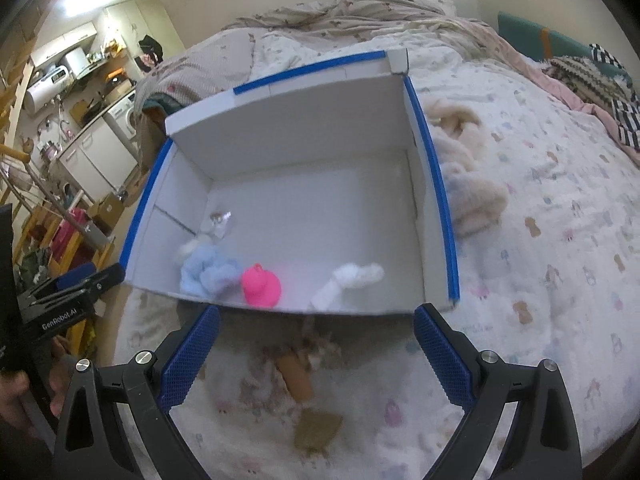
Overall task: Organize soft objects
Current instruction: 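Move both tools out of the box down toward the items on the bed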
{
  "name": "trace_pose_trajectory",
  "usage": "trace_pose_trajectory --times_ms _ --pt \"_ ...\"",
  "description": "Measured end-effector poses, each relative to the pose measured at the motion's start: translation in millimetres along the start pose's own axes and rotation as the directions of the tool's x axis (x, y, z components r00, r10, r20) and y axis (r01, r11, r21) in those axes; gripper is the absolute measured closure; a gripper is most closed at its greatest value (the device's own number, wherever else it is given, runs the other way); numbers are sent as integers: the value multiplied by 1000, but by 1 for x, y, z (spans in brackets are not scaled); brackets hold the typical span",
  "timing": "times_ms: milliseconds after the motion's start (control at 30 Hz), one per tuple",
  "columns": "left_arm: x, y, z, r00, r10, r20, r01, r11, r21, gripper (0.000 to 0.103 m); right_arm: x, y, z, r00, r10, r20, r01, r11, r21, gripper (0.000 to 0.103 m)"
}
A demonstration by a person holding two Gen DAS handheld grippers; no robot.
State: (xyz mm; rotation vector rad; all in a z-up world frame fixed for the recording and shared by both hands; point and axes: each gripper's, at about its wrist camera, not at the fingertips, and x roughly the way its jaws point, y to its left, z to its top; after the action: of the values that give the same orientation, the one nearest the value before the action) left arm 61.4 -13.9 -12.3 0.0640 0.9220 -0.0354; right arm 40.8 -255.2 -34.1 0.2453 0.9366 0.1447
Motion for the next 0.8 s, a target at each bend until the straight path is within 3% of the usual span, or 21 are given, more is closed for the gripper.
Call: trace_pose_trajectory --times_ms 133,400,667,800 --pt "0 6 -11 1000 -2 -23 2 1000 -11 33 -1 -4 -7 1000 13 -21 -12 999 29 0" --pt "6 13 -25 996 -13 -83 9 999 -43 33 8 -9 -12 987 139 -80 -129 985 117 0" --pt "20 0 -35 987 -43 -153 39 999 -31 33 33 -11 -20 979 88 -185 -61 987 146 0" --pt "38 -27 -47 967 -101 -235 106 994 8 33 38 -10 -20 976 81 -203 -53 988 142 0"
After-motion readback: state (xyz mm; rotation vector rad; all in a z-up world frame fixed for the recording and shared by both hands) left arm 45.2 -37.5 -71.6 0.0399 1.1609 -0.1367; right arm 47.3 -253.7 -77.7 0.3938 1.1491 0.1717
